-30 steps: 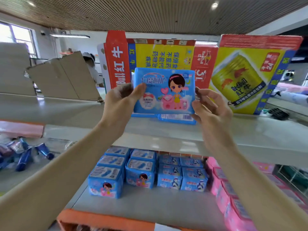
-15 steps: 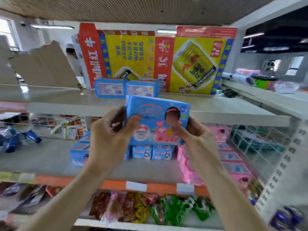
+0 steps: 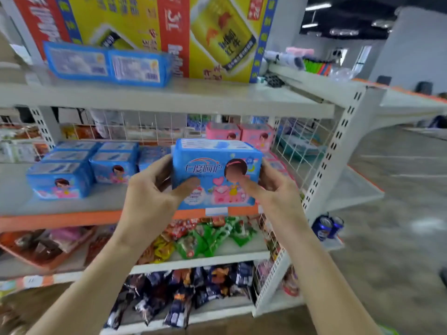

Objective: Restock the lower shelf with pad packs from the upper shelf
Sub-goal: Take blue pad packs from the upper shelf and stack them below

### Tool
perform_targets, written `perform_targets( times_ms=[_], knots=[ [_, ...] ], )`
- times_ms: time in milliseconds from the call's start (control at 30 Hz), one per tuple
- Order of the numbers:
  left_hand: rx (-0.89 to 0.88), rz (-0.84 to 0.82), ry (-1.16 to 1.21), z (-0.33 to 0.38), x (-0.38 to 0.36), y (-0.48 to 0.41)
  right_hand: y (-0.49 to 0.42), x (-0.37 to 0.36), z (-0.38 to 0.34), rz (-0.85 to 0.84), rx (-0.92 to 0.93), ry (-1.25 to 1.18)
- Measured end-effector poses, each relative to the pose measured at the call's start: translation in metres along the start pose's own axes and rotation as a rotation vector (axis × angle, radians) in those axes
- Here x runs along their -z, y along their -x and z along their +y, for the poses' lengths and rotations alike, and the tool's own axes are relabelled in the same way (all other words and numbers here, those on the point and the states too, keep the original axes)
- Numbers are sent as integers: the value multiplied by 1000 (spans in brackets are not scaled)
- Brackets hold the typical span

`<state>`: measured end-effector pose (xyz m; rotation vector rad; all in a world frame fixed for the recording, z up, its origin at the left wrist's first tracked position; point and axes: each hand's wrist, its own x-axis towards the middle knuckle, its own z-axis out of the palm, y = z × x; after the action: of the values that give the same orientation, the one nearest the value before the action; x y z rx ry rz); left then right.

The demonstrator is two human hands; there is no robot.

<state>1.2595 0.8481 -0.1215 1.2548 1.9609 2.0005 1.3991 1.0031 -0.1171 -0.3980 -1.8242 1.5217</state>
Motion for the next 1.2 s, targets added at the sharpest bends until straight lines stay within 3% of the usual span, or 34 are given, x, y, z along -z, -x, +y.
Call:
perform_targets(
  times_ms=[133, 367, 633, 900, 1200],
  knots=[
    [54, -40, -23, -21, 6, 17, 19, -8, 18, 5, -40, 56],
    [104, 39, -151, -64, 43, 42, 32, -58, 59, 34, -72, 44],
    [159, 135, -9, -94, 103, 75, 58, -130, 96, 78, -70, -56],
    [95, 225, -79, -116, 167, 83, 54, -199, 94, -6, -28, -45],
    [207, 264, -108, -124, 229, 83, 46, -257, 98, -35, -67, -20]
  ],
)
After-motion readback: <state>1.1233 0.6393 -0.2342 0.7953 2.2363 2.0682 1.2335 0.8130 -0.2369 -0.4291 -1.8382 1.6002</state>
